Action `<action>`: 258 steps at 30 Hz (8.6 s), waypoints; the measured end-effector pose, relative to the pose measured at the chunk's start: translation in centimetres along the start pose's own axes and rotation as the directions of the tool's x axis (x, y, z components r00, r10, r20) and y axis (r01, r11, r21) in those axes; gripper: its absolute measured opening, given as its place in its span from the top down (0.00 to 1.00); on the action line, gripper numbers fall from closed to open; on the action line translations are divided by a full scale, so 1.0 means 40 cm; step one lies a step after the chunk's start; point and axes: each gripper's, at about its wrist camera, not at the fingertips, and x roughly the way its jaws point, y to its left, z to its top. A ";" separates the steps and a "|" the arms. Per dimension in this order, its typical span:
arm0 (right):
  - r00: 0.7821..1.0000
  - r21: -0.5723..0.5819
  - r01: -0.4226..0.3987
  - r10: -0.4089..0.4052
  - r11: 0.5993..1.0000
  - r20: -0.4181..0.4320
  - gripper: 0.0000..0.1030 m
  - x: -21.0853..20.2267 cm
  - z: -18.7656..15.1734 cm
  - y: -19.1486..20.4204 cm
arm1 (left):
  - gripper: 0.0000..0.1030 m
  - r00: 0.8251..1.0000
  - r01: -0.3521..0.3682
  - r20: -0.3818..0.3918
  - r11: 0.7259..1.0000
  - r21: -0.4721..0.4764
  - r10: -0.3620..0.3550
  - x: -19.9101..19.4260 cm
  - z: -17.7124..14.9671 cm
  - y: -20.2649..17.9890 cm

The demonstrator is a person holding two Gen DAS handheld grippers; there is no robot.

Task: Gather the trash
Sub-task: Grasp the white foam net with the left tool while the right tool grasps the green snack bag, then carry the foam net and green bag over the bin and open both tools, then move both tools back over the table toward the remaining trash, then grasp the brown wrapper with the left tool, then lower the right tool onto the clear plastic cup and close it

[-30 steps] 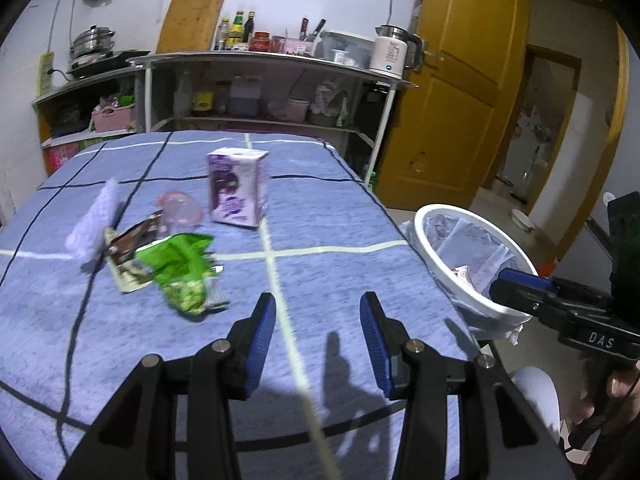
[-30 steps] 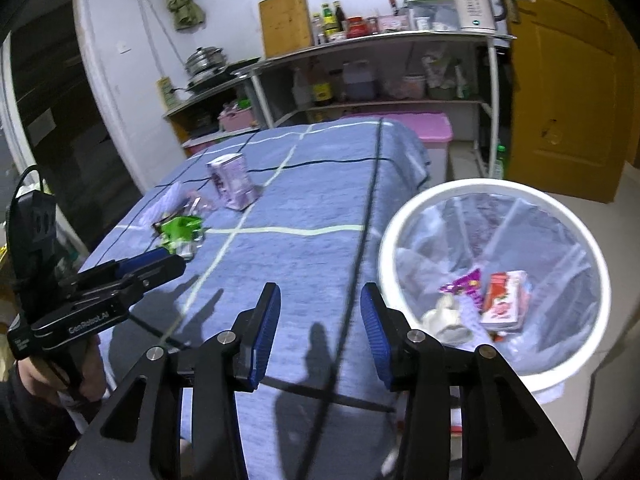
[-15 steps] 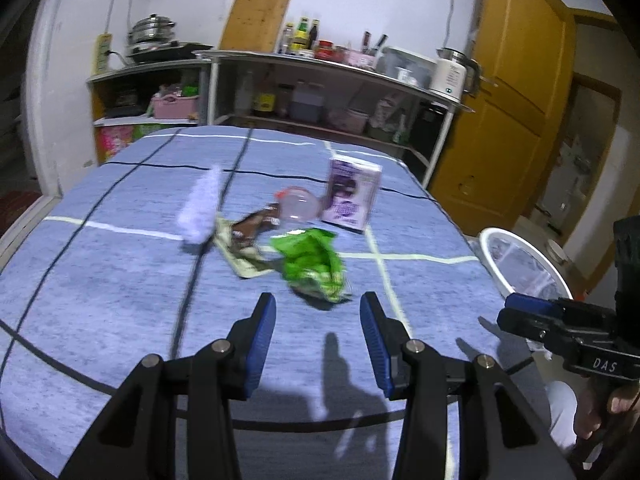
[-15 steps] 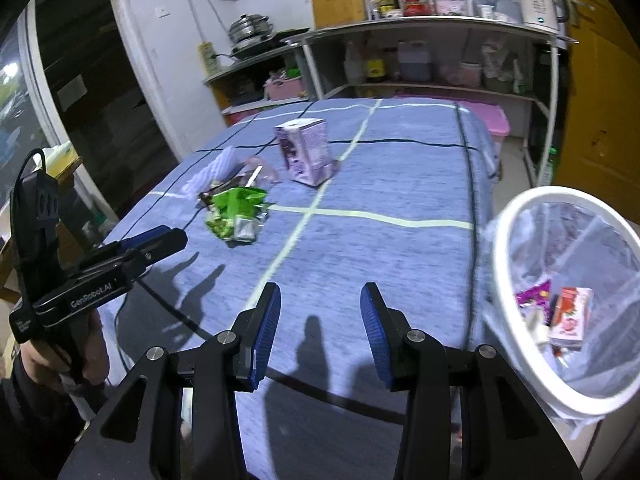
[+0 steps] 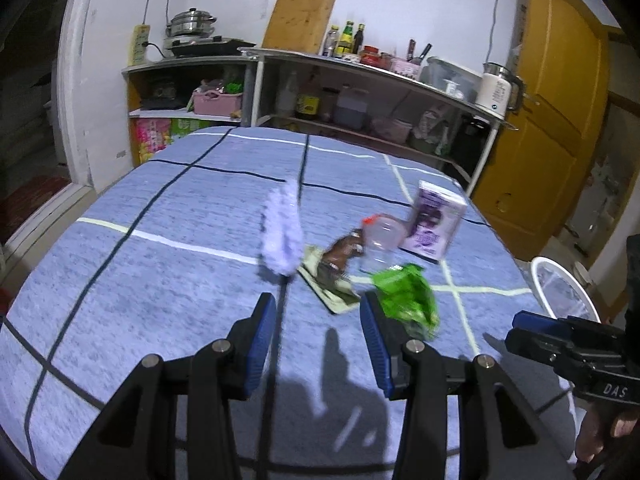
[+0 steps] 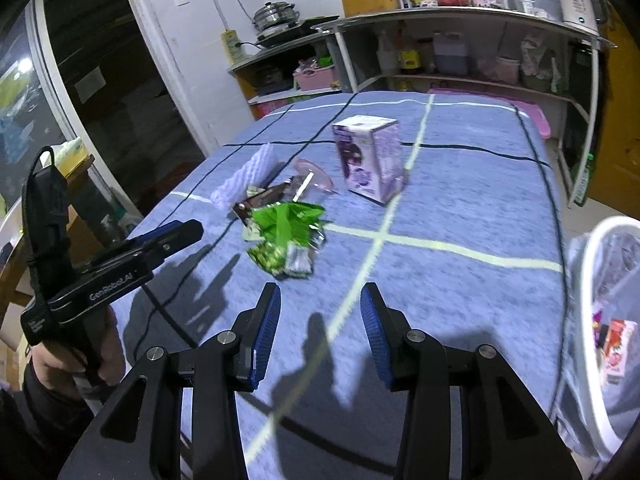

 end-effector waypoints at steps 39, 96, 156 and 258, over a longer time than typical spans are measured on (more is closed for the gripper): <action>1.000 0.058 -0.011 0.011 0.998 -0.006 0.83 0.061 0.033 -0.017 | 0.78 0.999 0.011 -0.037 1.000 -0.011 -0.012 0.062 0.046 0.015; 0.893 0.433 0.380 -0.446 0.817 0.058 0.82 -0.417 -0.198 -0.543 | 0.78 0.834 0.551 -0.277 0.757 0.351 -0.478 0.124 -0.032 -0.734; 0.936 0.305 0.294 -0.338 0.906 0.103 0.67 -0.381 -0.171 -0.344 | 0.56 0.877 0.477 -0.203 0.841 0.254 -0.436 0.035 -0.035 -0.567; 0.998 0.133 0.041 -0.033 0.990 -0.058 0.57 0.102 0.074 -0.050 | 0.78 0.998 0.065 -0.019 0.996 -0.066 -0.067 0.022 0.020 0.045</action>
